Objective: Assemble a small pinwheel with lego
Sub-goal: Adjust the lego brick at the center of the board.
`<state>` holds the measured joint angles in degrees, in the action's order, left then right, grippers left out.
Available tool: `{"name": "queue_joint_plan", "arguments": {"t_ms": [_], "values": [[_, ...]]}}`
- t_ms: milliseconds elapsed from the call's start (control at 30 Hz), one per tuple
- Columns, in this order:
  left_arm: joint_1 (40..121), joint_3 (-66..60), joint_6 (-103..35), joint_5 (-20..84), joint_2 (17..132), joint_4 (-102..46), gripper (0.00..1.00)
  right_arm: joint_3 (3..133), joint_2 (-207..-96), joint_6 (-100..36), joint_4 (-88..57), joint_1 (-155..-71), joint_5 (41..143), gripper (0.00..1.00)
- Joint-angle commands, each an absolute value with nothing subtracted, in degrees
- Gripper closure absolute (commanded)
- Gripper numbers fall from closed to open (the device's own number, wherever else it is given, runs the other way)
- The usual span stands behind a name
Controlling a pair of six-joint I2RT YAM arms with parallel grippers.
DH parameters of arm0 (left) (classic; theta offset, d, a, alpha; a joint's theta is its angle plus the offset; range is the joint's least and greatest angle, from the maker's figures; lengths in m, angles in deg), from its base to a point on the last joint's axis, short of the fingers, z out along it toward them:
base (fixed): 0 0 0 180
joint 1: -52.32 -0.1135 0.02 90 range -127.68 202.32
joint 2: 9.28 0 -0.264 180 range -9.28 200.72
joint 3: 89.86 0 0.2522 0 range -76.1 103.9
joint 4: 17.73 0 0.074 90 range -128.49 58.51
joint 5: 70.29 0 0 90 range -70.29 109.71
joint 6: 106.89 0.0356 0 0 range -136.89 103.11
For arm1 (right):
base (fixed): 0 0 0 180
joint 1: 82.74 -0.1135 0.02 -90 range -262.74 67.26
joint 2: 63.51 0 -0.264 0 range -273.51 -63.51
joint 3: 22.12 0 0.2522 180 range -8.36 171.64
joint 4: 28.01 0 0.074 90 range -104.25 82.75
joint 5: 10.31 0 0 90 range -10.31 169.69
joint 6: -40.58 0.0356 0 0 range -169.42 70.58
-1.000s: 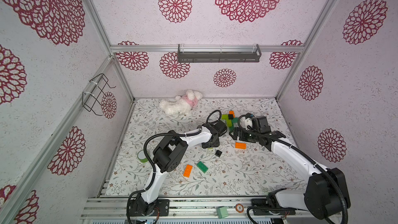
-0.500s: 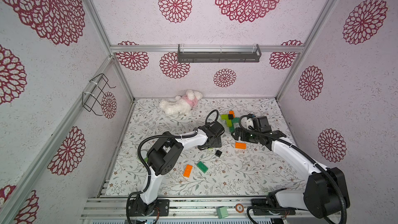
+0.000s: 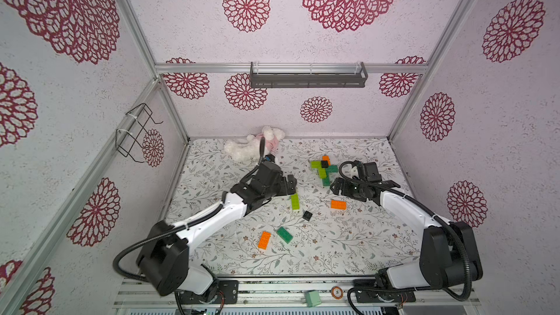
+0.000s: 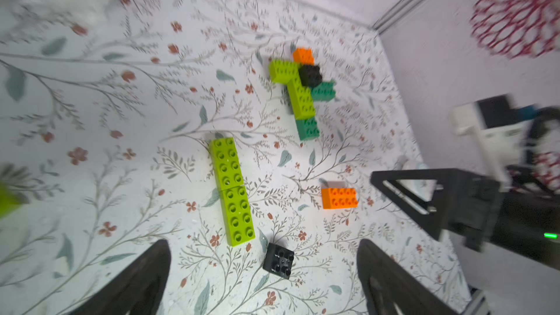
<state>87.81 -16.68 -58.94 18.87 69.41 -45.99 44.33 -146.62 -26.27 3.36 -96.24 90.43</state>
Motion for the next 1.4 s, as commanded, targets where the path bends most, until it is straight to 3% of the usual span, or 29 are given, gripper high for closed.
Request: {"name": "queue_joint_plan", "arguments": {"t_ms": [0, 133, 333, 667, 800, 900, 1133, 1367], "values": [[80.2, -17.4, -57.7, 28.8, 62.9, -45.4, 0.03, 45.4, -149.5, -25.3, -0.5, -96.0, 90.4, 0.01], [73.3, -13.7, -56.0, 39.9, 60.7, -52.6, 0.03, 44.9, -154.1, -25.6, -4.2, -96.0, 90.9, 0.01], [70.1, -9.3, -53.5, 44.2, 60.8, -57.4, 0.03, 42.8, -157.4, -24.9, -7.3, -96.0, 93.9, 0.03], [68.6, -5.7, -46.9, 47.1, 63.2, -62.5, 0.03, 35.4, -151.5, -19.0, -7.4, -98.0, 99.0, 0.06], [68.4, -6.1, -44.9, 47.0, 63.0, -63.5, 0.03, 34.1, -147.5, -17.8, -5.6, -101.3, 96.8, 0.07], [68.4, -9.4, -44.7, 46.9, 61.5, -60.8, 0.03, 36.0, -148.1, -18.8, 0.1, -102.3, 87.9, 0.10], [68.4, -14.9, -43.7, 45.1, 60.1, -59.4, 0.03, 40.2, -151.6, -20.8, 4.8, -104.4, 81.4, 0.26], [68.3, -13.9, -43.9, 46.2, 62.4, -60.9, 0.03, 40.2, -153.6, -21.8, 3.0, -105.2, 85.4, 0.44]]}}
